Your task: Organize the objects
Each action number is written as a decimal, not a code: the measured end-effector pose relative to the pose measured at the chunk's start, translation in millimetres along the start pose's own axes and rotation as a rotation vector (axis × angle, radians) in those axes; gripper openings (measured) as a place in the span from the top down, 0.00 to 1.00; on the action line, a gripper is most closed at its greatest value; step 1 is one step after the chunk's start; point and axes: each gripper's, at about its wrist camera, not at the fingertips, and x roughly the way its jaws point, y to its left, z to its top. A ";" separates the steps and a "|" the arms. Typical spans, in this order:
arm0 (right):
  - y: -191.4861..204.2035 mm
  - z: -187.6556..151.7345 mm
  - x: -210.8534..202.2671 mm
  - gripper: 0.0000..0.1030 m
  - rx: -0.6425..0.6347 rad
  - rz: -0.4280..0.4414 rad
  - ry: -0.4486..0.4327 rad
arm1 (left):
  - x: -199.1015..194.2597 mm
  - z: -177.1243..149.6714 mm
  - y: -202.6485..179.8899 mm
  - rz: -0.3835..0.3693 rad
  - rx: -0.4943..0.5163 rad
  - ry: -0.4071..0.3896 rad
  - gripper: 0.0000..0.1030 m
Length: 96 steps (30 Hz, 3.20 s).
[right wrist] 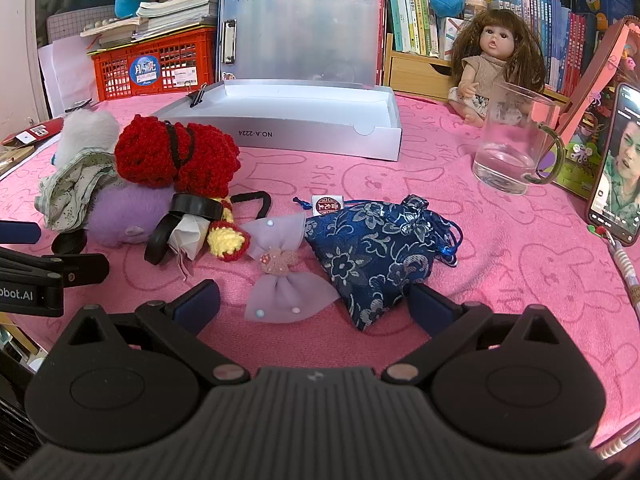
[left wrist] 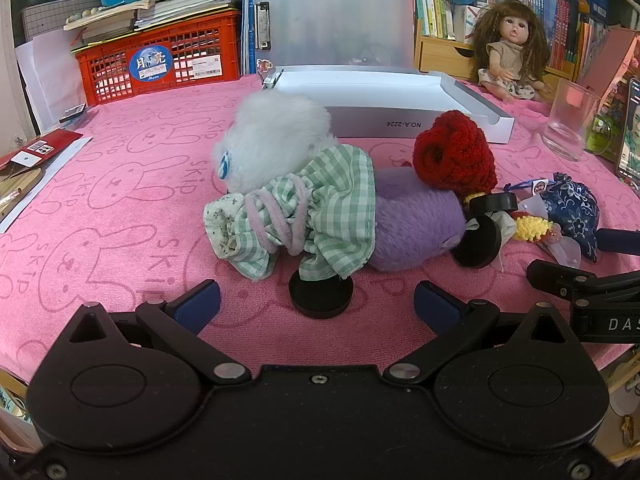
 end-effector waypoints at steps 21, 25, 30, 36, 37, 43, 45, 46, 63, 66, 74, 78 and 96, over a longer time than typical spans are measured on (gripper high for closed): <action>-0.5 -0.9 -0.3 0.00 -0.005 0.006 -0.017 | 0.1 4.3 3.0 0.003 -0.005 0.006 0.00; 0.8 -1.1 -1.1 0.00 -0.002 0.001 -0.017 | -1.0 3.3 4.0 0.005 -0.007 0.000 0.00; 0.1 -0.4 -3.5 0.00 -0.005 0.006 -0.003 | -3.0 -2.4 7.2 0.014 -0.012 -0.008 0.00; 4.5 -1.7 -8.0 0.00 -0.034 0.017 -0.001 | -5.0 -2.4 11.1 0.001 -0.002 -0.003 0.00; 5.8 -1.8 -9.3 0.00 -0.042 0.018 -0.005 | -5.9 -2.8 11.3 -0.002 -0.001 -0.002 0.00; 10.7 -0.5 -19.4 0.00 -0.072 0.029 -0.047 | -8.8 -5.2 11.8 -0.015 0.012 -0.002 0.00; 12.1 0.6 -23.5 0.00 -0.077 0.044 -0.066 | -9.9 -5.7 12.0 -0.025 0.016 -0.003 0.00; 12.7 0.7 -25.0 0.00 -0.081 0.052 -0.073 | -10.2 -5.0 12.7 -0.033 0.016 -0.003 0.00; 15.9 1.4 -26.3 0.24 -0.087 0.082 -0.092 | -19.9 -4.4 14.3 -0.095 0.019 -0.063 0.30; 17.2 1.9 -25.5 0.31 -0.091 0.080 -0.089 | -21.1 -4.5 14.0 -0.077 0.018 -0.070 0.41; 8.8 5.8 -27.4 0.62 -0.030 0.036 -0.121 | -25.6 -2.1 22.1 -0.055 -0.019 -0.071 0.63; 5.4 6.5 -26.0 0.68 -0.009 0.034 -0.115 | -35.7 -3.8 22.6 -0.057 0.008 -0.088 0.64; 14.4 8.7 -15.2 0.77 -0.033 0.044 -0.094 | -28.4 -7.5 17.8 -0.095 0.023 -0.080 0.67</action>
